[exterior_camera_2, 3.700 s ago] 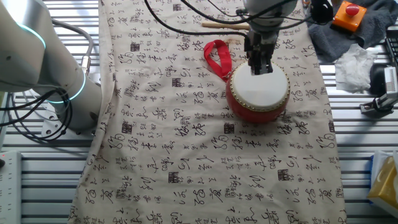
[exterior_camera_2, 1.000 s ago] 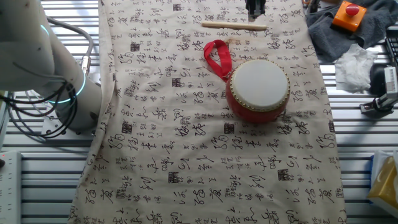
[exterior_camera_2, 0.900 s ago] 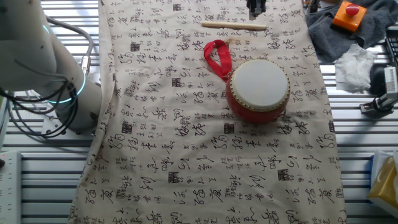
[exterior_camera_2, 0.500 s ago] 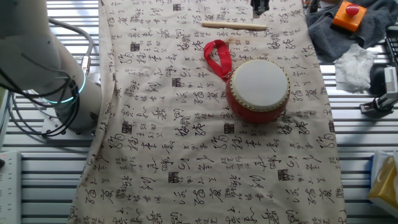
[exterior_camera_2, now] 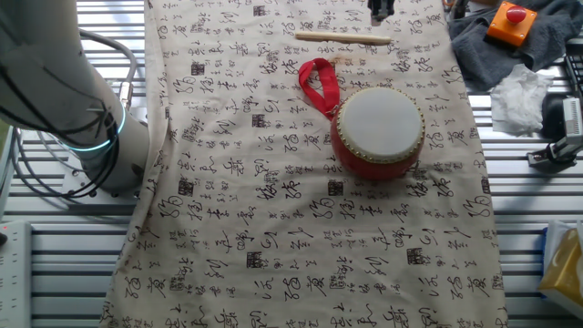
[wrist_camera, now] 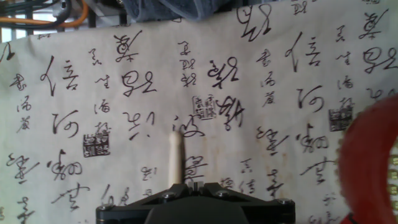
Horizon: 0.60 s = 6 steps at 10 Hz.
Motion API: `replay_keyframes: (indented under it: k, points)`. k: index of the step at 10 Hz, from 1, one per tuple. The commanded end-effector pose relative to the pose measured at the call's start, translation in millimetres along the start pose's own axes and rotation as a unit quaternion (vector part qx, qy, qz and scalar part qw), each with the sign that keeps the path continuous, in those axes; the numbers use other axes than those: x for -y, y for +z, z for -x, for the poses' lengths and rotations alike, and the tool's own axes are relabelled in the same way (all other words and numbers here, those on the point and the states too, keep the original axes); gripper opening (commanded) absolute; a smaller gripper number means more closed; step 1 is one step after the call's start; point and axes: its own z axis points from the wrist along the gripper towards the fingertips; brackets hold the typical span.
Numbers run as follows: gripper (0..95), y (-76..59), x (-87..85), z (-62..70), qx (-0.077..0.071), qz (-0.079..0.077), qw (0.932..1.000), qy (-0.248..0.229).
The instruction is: Play the drum
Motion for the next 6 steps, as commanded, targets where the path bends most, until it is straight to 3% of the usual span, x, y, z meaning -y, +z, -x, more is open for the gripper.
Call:
replay_keyframes:
  k: [1, 6]
  points:
    - [0.0, 4.5, -3.6, -3.2, 0.001, -0.001, 1.0000, 0.003]
    - [0.0, 9.5, -4.3, -7.0, 0.003, 0.000, 1.0000, 0.000]
